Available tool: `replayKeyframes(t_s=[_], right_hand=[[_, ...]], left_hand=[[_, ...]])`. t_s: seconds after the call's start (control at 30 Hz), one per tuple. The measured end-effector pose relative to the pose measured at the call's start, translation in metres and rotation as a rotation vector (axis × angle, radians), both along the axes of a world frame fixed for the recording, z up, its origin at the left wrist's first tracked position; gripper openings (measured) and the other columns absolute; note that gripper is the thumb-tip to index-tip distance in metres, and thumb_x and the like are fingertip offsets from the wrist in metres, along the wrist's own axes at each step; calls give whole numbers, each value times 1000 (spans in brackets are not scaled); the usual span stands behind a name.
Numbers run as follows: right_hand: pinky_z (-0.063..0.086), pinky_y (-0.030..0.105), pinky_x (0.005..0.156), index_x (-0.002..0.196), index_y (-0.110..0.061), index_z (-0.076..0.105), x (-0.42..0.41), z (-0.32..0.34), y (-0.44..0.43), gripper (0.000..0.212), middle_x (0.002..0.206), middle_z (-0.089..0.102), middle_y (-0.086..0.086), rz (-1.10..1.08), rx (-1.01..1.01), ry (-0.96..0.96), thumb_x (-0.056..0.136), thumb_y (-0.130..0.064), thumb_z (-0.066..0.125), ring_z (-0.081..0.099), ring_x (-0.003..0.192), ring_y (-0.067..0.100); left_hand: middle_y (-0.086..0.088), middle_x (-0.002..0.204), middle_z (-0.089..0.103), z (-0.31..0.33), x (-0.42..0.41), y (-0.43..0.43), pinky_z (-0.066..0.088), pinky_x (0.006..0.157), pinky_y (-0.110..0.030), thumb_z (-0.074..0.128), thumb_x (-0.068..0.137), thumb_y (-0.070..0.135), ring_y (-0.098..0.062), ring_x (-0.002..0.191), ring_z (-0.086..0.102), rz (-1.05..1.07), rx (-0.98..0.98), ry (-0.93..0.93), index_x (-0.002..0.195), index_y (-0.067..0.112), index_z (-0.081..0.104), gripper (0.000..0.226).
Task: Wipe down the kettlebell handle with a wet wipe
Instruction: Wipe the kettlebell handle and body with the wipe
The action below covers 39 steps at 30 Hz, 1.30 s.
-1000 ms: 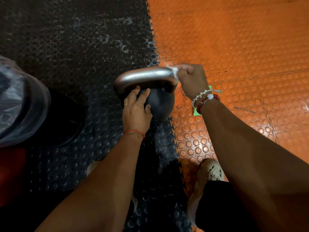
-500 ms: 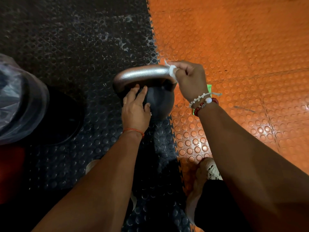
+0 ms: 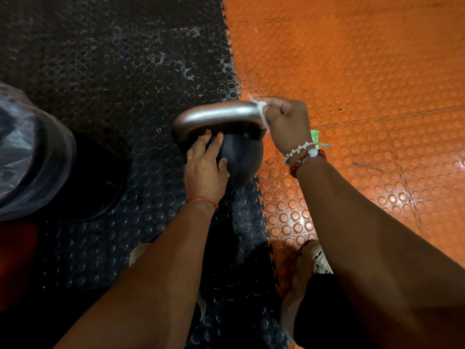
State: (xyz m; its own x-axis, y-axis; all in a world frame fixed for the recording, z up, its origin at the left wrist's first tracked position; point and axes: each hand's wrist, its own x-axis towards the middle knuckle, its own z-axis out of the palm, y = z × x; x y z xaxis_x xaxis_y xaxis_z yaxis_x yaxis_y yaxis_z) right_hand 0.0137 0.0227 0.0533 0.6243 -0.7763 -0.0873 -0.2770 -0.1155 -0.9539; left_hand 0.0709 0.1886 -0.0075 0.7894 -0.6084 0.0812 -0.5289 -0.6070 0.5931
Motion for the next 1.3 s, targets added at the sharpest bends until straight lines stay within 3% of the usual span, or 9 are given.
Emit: replayKeyframes(t_s=[0.1, 0.23, 0.4, 0.53, 0.77, 0.87, 1.0, 1.13, 1.3], right_hand=[[53, 31, 86, 99, -17, 75, -2, -3, 5, 28, 96, 74, -3, -8, -44, -29, 82, -15, 53, 64, 92, 8], [44, 16, 62, 96, -14, 75, 0, -1, -2, 32, 64, 65, -23, -34, 21, 32, 78, -20, 50, 55, 62, -8], [52, 31, 90, 100, -17, 74, -5, -1, 10, 27, 101, 72, -5, -26, -69, -27, 83, -11, 54, 65, 100, 8], [53, 31, 83, 95, -16, 75, 1, -2, 3, 27, 94, 73, -3, -86, 9, 4, 80, -20, 54, 65, 89, 8], [48, 34, 98, 103, -17, 73, -3, -7, 18, 26, 106, 70, -4, -110, 0, -72, 85, -15, 55, 62, 108, 8], [49, 35, 97, 102, -17, 74, 1, -2, 14, 27, 105, 71, -4, -120, 23, -32, 83, -20, 55, 63, 106, 7], [48, 35, 98, 105, -21, 73, -7, -3, 27, 28, 107, 69, -6, -103, -49, -93, 86, -12, 55, 61, 109, 9], [47, 38, 100, 106, -20, 72, -3, -5, 20, 28, 112, 69, -3, -154, 42, -47, 85, -18, 54, 60, 111, 9], [44, 30, 103, 110, -13, 70, -8, -1, 37, 35, 113, 66, -5, -141, -105, -104, 85, -2, 50, 58, 116, 11]], left_hand=[[-11, 144, 47, -1, 0, 1, 39, 110, -39, 66, 85, 8, -32, 131, 43, 3, 1, 3, 137, 15, 55, 54], [-11, 144, 47, 0, 0, 0, 39, 110, -39, 66, 85, 7, -32, 131, 43, -4, 5, -6, 137, 15, 54, 54], [-11, 144, 48, -2, 0, 1, 40, 109, -40, 66, 84, 7, -33, 130, 44, 6, 3, -6, 136, 15, 55, 54], [-13, 143, 49, -2, 0, 1, 41, 108, -40, 67, 83, 6, -34, 129, 45, -4, -4, -21, 135, 14, 56, 54], [-13, 144, 48, -3, 0, 2, 40, 108, -41, 66, 83, 7, -35, 129, 45, -7, -4, -21, 136, 14, 55, 54], [-13, 144, 48, -4, 1, 1, 40, 108, -40, 66, 84, 7, -35, 129, 45, -10, 0, -28, 136, 14, 55, 54], [-12, 145, 47, -3, 1, 1, 39, 109, -40, 66, 84, 6, -34, 130, 44, -12, -7, -14, 137, 15, 54, 55], [-12, 146, 45, -3, 3, 3, 36, 112, -39, 66, 84, 5, -33, 132, 42, -29, -14, -12, 138, 15, 53, 56], [-12, 145, 46, -4, 2, 4, 38, 111, -39, 66, 84, 4, -33, 131, 44, -26, -34, -13, 137, 14, 53, 56]])
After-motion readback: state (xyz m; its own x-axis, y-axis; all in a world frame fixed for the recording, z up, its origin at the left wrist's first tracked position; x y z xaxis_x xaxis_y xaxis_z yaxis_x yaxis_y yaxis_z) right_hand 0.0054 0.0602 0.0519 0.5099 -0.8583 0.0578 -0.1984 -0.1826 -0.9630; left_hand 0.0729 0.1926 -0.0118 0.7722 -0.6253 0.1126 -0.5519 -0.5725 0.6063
